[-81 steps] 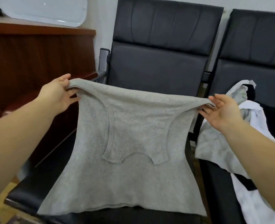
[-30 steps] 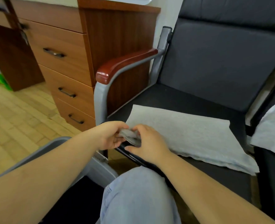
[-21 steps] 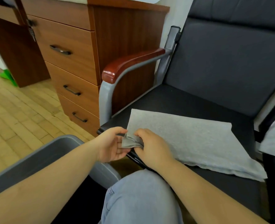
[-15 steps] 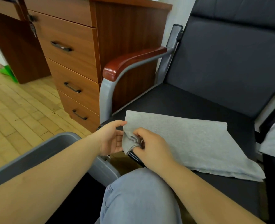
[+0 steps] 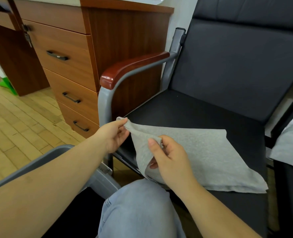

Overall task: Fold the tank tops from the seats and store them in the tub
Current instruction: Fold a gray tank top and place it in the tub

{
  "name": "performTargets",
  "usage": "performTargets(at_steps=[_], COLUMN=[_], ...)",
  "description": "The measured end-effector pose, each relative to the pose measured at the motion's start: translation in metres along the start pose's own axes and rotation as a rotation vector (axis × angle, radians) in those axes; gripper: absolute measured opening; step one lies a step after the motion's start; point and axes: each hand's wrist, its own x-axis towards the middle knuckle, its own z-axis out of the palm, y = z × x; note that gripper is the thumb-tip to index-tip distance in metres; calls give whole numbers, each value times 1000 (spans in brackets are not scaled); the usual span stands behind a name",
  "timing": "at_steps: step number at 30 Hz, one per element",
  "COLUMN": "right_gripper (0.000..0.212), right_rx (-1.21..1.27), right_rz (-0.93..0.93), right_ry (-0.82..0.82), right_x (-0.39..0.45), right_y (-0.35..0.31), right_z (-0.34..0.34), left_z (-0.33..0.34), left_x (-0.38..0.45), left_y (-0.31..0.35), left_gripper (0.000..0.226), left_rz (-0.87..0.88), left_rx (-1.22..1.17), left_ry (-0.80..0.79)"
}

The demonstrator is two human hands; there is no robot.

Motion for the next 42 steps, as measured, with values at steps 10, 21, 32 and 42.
performTargets(at_steps=[10, 21, 32, 42], right_gripper=[22, 26, 6, 19], right_rx=[205, 78, -245, -363], right_rz=[127, 217, 551, 495], right_ry=[268, 545, 543, 399], right_x=[-19, -42, -56, -25], right_y=[10, 55, 122, 107], right_z=[-78, -184, -226, -226], left_z=[117, 239, 262, 221], left_x=[-17, -14, 15, -9], left_y=[-23, -92, -162, -134], left_gripper=[39, 11, 9, 11], left_rz=[129, 72, 43, 476], left_rx=[211, 398, 723, 1214], left_ry=[-71, -198, -232, -292])
